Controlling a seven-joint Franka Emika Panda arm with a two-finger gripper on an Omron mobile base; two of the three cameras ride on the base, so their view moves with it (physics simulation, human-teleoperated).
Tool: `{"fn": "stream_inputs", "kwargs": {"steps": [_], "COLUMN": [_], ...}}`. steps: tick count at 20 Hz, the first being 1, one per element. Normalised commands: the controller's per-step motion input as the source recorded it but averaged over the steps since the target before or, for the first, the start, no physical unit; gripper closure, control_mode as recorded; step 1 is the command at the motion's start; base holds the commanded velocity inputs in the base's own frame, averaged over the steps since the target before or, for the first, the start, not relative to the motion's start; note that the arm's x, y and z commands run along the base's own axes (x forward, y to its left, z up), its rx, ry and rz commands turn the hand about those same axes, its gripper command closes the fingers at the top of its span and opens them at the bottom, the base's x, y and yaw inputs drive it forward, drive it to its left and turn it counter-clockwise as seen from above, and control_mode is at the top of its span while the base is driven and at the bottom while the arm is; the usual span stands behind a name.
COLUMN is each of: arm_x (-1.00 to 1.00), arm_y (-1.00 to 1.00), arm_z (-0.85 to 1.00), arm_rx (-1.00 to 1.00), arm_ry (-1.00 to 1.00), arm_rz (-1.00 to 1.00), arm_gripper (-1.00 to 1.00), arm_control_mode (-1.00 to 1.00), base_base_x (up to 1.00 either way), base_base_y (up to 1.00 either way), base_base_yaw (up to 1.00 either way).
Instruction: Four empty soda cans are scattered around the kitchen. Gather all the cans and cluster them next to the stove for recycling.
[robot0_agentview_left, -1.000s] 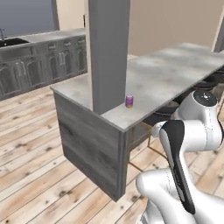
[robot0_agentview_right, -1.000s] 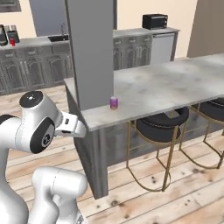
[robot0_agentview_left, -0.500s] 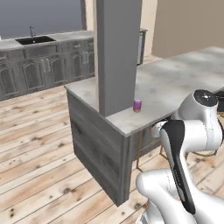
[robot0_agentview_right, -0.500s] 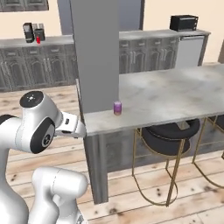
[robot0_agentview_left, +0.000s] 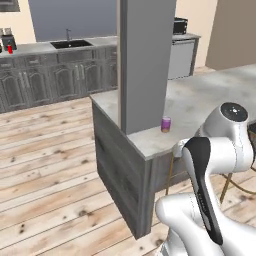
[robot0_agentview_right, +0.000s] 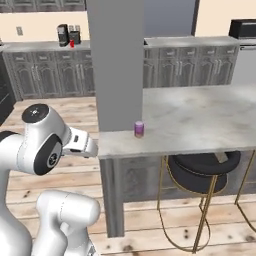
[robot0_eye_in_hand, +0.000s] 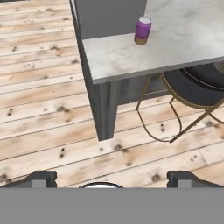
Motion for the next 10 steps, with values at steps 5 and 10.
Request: {"fn": "stream_inputs", "kwargs": {"steps": [5, 10], "arm_x": [0.00, 0.00], "arm_y": [0.00, 0.00], "arm_z": [0.00, 0.00], "arm_rx": [0.00, 0.00], "arm_ry": [0.00, 0.00], "arm_rz": [0.00, 0.00], "arm_gripper": [-1.00, -1.00], "arm_control_mode": [1.00, 1.00], "base_base_x": [0.00, 0.00], "base_base_y": [-0.87, -0.90], "base_base_yaw": [0.19, 0.16]}}
